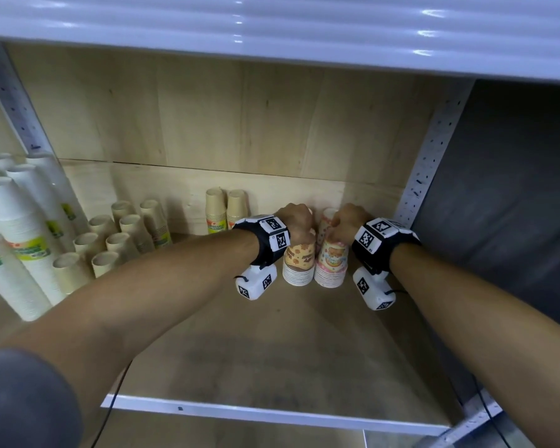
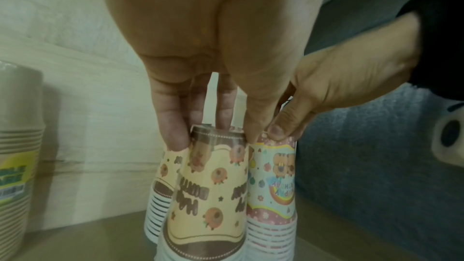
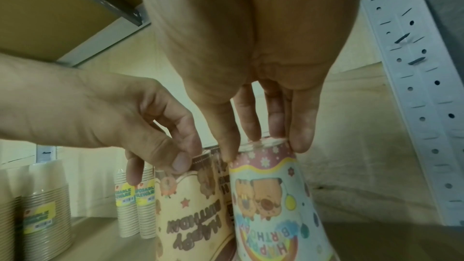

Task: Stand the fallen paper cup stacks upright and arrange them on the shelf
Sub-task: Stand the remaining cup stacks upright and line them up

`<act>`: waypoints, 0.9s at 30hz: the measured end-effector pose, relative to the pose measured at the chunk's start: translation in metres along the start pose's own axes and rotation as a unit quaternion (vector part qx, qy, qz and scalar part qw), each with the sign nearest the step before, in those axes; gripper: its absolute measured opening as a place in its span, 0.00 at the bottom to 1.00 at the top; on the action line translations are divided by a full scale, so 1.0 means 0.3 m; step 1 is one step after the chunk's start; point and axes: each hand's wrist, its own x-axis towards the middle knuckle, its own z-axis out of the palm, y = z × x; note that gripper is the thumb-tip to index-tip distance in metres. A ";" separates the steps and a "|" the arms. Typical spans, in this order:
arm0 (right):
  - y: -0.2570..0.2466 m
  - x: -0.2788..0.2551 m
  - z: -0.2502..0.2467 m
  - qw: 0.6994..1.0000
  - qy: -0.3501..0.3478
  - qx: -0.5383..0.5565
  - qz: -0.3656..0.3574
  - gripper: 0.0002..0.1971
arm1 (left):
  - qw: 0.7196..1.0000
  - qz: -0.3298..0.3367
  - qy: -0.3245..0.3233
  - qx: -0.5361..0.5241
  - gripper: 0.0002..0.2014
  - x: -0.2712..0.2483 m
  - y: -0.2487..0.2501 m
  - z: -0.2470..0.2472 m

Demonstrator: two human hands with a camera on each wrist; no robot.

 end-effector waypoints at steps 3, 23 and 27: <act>-0.004 -0.003 0.001 1.000 -0.001 -0.009 -0.001 0.19 | 1.000 0.006 -0.010 0.000 0.13 0.004 -0.006 -0.002; -0.068 -0.031 -0.017 0.999 0.012 -0.049 -0.008 0.14 | 0.999 0.003 -0.023 -0.031 0.18 -0.055 -0.077 -0.127; -0.208 -0.046 -0.059 0.998 0.001 -0.058 -0.035 0.19 | 0.999 -0.028 -0.019 0.003 0.21 -0.141 -0.154 -0.269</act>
